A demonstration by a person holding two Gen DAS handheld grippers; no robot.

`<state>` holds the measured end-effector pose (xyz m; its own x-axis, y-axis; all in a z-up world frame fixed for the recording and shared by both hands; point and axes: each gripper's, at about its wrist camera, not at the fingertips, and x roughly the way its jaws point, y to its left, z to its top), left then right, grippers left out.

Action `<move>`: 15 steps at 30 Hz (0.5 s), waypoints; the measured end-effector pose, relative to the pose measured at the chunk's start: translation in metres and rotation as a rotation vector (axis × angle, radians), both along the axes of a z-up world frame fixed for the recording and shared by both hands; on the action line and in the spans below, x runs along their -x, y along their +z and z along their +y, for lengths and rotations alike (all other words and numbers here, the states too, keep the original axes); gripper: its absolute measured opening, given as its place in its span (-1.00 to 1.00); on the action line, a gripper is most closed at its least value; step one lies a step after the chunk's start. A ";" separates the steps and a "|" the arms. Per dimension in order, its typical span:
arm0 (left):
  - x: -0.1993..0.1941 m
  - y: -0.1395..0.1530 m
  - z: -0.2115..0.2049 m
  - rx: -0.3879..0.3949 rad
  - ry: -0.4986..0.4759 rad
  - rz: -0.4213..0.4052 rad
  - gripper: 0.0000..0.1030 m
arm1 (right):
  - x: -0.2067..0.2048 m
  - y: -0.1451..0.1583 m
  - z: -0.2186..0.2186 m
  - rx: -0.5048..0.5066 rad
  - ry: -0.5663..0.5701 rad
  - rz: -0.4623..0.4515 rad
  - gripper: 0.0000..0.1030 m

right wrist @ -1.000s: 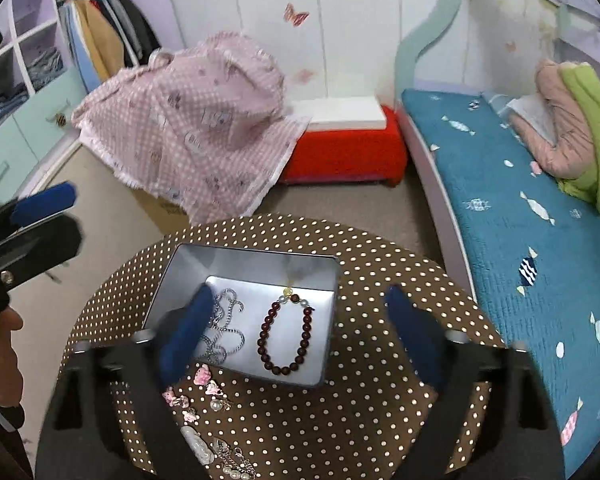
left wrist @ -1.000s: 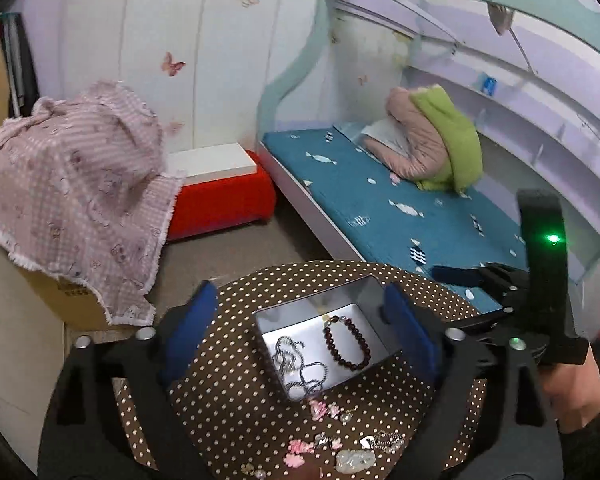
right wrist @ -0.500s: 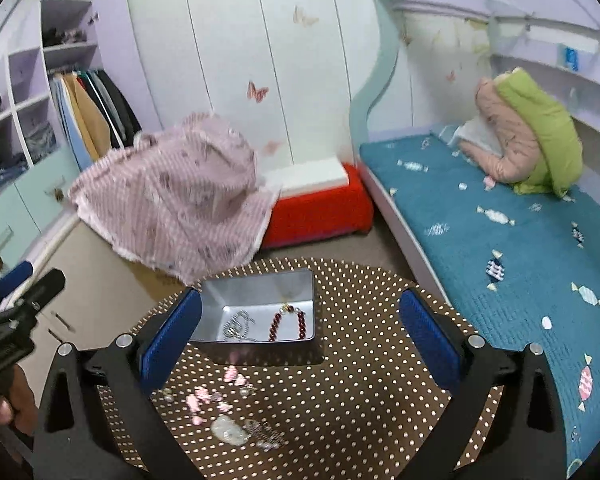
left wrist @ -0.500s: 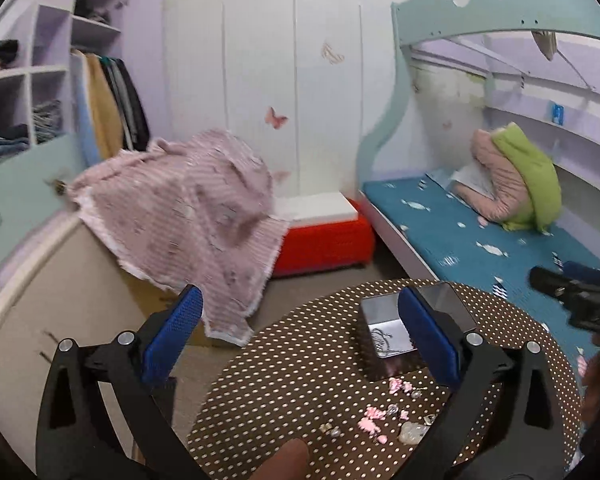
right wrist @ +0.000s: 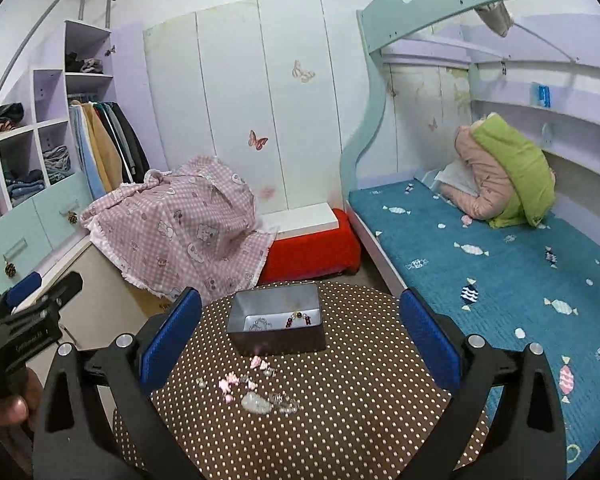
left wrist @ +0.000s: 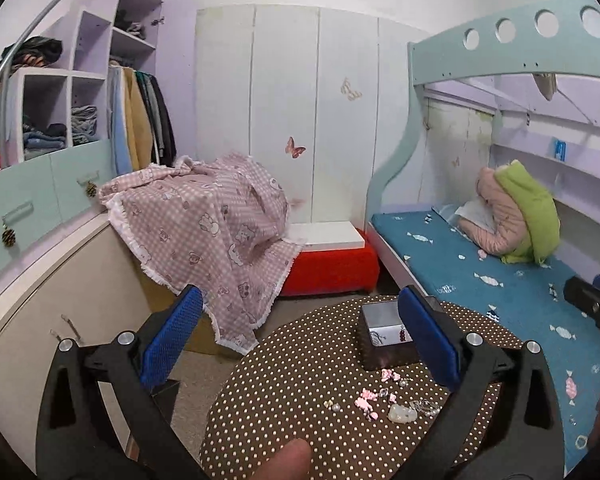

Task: Organize jewelry
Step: 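Lift both tools back out of the grey box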

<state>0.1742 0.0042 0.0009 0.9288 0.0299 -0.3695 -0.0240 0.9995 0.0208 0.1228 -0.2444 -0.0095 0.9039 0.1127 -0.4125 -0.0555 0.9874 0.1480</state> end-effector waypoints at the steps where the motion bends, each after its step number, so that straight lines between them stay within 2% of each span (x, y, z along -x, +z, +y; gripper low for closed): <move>1: 0.007 0.001 0.001 0.001 0.002 0.000 0.91 | 0.006 -0.001 0.000 0.002 -0.006 -0.009 0.85; 6: 0.032 -0.002 -0.002 -0.029 0.016 -0.009 0.91 | 0.016 -0.009 0.005 0.032 -0.010 -0.003 0.85; 15: 0.045 -0.013 0.001 0.012 0.003 0.015 0.91 | 0.024 -0.011 0.003 0.054 -0.040 -0.002 0.85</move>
<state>0.1296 0.0056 -0.0121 0.9232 0.0282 -0.3833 -0.0266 0.9996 0.0096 0.0988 -0.2417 -0.0206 0.9082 0.0538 -0.4150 -0.0159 0.9954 0.0942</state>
